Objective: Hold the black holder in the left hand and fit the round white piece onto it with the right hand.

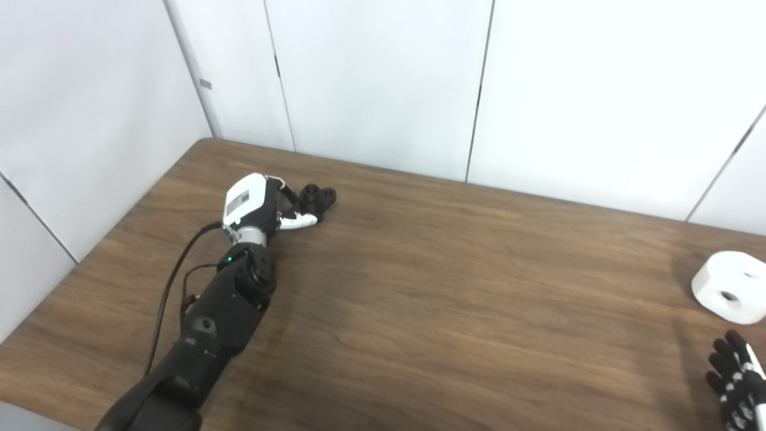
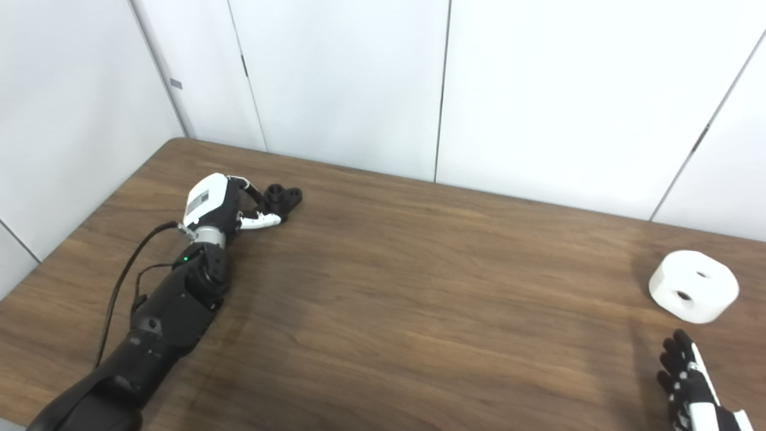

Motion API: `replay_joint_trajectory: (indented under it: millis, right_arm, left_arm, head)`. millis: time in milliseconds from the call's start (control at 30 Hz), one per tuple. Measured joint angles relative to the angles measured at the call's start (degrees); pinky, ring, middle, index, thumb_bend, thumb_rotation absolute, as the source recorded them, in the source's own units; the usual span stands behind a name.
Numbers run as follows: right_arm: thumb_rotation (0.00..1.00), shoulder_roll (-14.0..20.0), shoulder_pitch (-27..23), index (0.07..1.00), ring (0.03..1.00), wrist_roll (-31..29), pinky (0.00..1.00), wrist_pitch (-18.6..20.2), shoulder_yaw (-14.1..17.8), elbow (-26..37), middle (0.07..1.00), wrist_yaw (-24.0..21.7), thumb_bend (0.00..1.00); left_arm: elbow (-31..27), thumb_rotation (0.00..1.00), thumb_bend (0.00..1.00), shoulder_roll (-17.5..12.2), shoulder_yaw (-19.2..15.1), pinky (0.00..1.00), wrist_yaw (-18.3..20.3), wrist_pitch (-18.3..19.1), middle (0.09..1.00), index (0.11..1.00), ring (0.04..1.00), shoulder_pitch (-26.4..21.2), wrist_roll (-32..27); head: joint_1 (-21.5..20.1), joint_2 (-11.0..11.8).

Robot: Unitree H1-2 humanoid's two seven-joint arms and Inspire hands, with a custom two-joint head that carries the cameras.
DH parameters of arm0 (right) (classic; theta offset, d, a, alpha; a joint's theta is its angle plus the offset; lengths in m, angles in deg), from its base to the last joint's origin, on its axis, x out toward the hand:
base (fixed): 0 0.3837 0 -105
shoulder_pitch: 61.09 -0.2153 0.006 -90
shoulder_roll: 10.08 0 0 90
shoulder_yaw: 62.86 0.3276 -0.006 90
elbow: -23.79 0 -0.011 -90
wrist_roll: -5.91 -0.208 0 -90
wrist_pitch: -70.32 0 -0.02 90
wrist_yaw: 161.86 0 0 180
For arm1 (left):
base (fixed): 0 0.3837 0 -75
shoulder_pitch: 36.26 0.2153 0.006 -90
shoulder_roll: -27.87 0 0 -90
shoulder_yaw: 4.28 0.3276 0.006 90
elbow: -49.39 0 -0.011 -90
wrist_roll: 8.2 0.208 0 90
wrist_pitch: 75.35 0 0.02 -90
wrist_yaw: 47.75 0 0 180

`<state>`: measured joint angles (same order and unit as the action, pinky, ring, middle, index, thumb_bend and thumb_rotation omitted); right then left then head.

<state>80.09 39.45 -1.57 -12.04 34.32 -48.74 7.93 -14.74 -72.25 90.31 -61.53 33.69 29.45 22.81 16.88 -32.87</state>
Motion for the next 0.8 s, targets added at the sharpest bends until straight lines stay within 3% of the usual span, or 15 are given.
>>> replay_joint_trajectory:
  millis: [300, 500, 800]
  right_arm:
    - [1.0, 0.0, 0.0, 1.0, 0.978, 0.2, 1.0, 0.2, 0.0, 0.1, 0.976, -0.1, 0.68]
    - [1.0, -0.1, -0.1, 1.0, 0.968, 1.6, 1.0, 1.0, -0.4, 0.7, 0.962, 0.5, 0.72]
    - [1.0, -0.7, -0.1, 0.995, 0.942, 2.5, 1.0, 2.2, -0.7, 1.7, 0.94, 1.1, 0.7]
  left_arm:
    - [-2.0, 0.05, 0.52, -0.2, 0.3, 0.76, 1.1, -2.4, 0.783, 0.484, 0.857, 1.4, 0.0]
    - [-8.5, 0.05, 0.52, 0.0, 1.6, 0.81, 5.4, -1.2, 0.808, 0.486, 0.889, 3.8, -0.2]
    - [-15.4, 0.05, 0.52, 1.8, 5.2, 0.77, 10.1, -2.0, 0.795, 0.486, 0.857, 5.6, -0.7]
  head:
    - [-1.5, -0.2]
    - [-2.6, -0.3]
    - [-4.1, -0.7]
